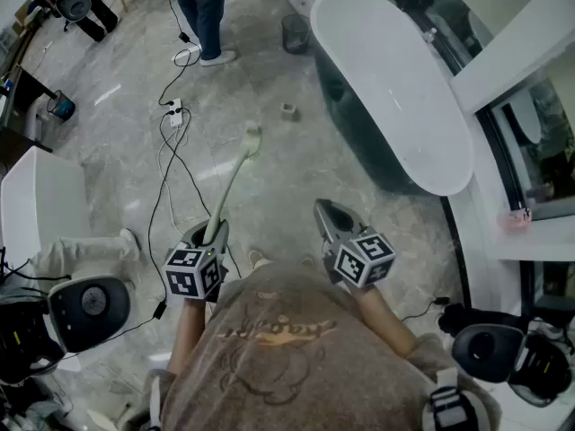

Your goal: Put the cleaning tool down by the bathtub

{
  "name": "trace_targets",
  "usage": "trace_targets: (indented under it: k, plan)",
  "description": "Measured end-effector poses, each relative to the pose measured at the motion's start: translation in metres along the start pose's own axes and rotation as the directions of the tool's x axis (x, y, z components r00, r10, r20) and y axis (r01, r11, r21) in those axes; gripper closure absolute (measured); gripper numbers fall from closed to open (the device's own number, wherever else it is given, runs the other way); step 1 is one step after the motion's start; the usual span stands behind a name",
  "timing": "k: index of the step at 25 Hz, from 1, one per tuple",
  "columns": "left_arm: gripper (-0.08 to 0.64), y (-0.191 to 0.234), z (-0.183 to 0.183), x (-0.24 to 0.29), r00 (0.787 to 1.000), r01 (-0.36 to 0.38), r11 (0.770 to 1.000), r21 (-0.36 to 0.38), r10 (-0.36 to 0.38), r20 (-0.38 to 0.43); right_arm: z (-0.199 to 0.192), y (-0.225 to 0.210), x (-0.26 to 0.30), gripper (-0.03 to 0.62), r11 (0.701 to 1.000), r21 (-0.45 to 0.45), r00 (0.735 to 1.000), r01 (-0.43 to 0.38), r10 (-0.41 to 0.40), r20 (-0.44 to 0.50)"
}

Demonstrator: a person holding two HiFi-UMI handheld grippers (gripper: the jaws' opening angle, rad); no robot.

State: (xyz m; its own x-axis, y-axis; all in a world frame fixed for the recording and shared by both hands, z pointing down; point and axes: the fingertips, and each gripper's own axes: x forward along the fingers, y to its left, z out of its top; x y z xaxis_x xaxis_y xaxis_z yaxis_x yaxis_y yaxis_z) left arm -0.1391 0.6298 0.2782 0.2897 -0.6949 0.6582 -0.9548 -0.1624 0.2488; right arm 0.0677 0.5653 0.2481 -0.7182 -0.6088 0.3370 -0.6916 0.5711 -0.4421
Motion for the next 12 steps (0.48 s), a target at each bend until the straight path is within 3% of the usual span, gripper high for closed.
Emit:
trace_targets:
  k: [12]
  plan:
    - [0.492, 0.033, 0.008, 0.012, 0.998, 0.065, 0.997, 0.037, -0.065, -0.001, 0.0, 0.014, 0.016, 0.594, 0.999, -0.003, 0.998, 0.047, -0.047, 0.053]
